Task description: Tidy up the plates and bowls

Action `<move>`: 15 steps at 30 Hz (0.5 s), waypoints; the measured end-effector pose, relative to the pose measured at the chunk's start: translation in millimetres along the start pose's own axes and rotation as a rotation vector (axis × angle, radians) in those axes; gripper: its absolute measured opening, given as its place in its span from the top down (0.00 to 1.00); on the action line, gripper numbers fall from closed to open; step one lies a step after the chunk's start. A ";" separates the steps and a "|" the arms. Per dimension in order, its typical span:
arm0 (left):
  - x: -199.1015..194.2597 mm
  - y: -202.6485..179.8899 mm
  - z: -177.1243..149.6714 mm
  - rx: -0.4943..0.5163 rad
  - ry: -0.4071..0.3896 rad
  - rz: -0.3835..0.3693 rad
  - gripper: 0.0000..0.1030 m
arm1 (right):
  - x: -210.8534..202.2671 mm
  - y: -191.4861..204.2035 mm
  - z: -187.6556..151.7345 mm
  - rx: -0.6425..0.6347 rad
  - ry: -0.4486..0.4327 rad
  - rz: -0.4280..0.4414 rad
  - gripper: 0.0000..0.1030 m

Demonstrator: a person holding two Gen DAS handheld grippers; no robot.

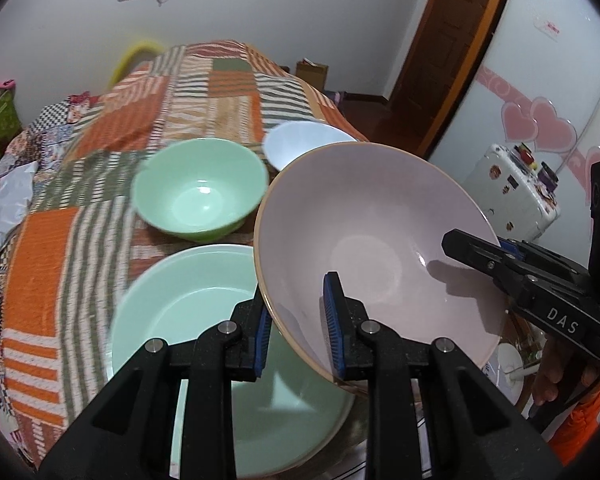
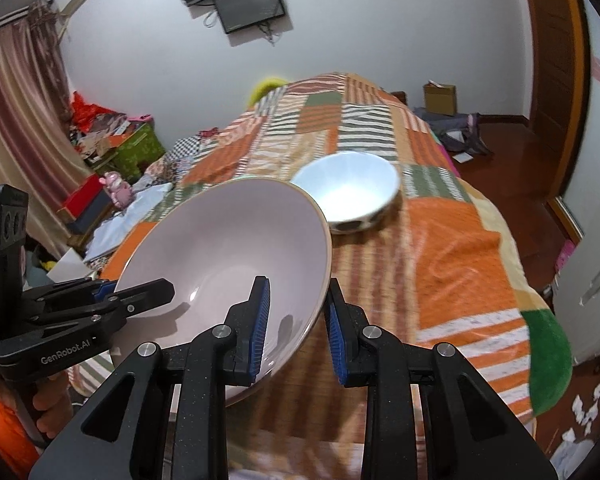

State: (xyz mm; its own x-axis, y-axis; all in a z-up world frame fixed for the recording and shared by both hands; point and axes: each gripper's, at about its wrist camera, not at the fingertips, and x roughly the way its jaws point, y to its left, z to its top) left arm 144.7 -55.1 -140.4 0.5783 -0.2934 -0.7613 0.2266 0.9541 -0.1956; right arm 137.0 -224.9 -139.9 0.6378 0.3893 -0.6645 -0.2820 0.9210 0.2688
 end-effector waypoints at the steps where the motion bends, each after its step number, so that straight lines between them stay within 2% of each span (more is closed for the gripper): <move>1: -4.9 5.4 -1.5 -0.006 -0.007 0.006 0.76 | 1.8 6.4 0.9 -0.010 0.000 0.007 0.76; 15: -61.7 79.8 -30.8 -0.122 -0.076 0.099 0.76 | 29.6 84.8 6.3 -0.125 0.033 0.112 0.76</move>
State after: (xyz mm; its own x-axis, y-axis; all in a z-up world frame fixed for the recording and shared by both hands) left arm 103.0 40.9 -128.1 0.6515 -0.1973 -0.7325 0.0719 0.9773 -0.1993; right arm 136.5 -135.2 -132.4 0.5744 0.4864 -0.6584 -0.4382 0.8621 0.2545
